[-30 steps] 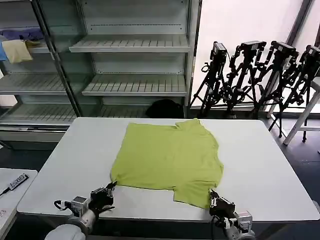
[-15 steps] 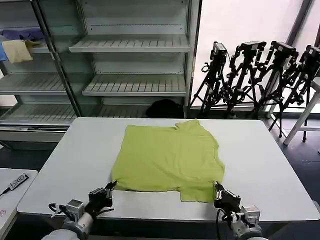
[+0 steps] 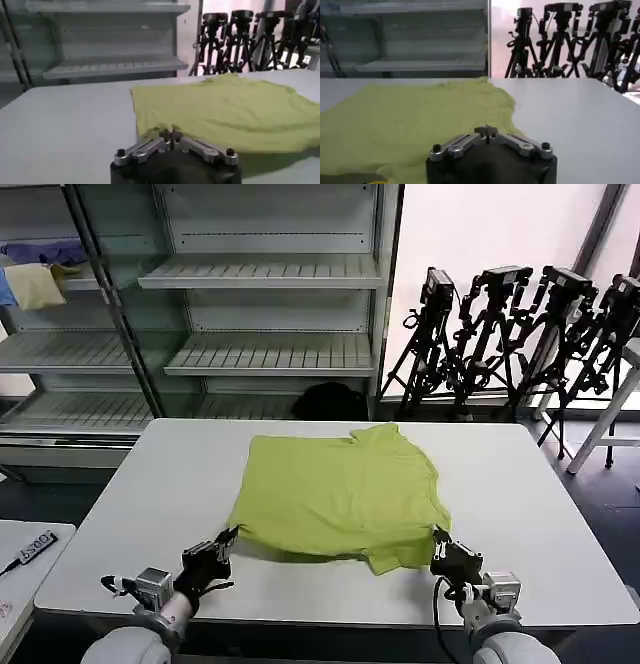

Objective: Fold and organize the clothes.

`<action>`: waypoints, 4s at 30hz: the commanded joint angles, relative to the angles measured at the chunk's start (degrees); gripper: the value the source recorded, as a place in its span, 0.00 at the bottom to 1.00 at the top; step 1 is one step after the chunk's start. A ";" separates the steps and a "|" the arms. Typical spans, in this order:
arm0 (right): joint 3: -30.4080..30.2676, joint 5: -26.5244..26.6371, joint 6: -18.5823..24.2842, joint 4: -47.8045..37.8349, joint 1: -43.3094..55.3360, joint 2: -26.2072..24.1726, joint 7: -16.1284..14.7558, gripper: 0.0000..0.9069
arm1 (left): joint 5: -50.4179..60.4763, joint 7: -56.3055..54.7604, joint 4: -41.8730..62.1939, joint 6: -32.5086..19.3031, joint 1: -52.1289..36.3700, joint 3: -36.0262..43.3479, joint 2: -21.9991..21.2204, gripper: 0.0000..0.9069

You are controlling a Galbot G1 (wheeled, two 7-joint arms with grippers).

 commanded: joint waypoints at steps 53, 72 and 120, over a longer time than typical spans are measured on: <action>0.53 -6.51 -0.01 -12.25 10.34 0.76 -2.30 1.00 | 8.08 0.52 15.94 -0.12 -15.68 1.90 -0.65 1.00; 4.34 -5.45 0.76 -13.46 6.83 -0.58 -2.53 0.73 | 8.34 0.43 15.91 -0.17 -13.39 2.92 -1.64 1.00; 1.71 -5.14 0.00 -6.74 0.95 0.22 -2.72 0.00 | 7.46 1.51 7.15 -0.18 -1.58 -0.76 -0.58 0.00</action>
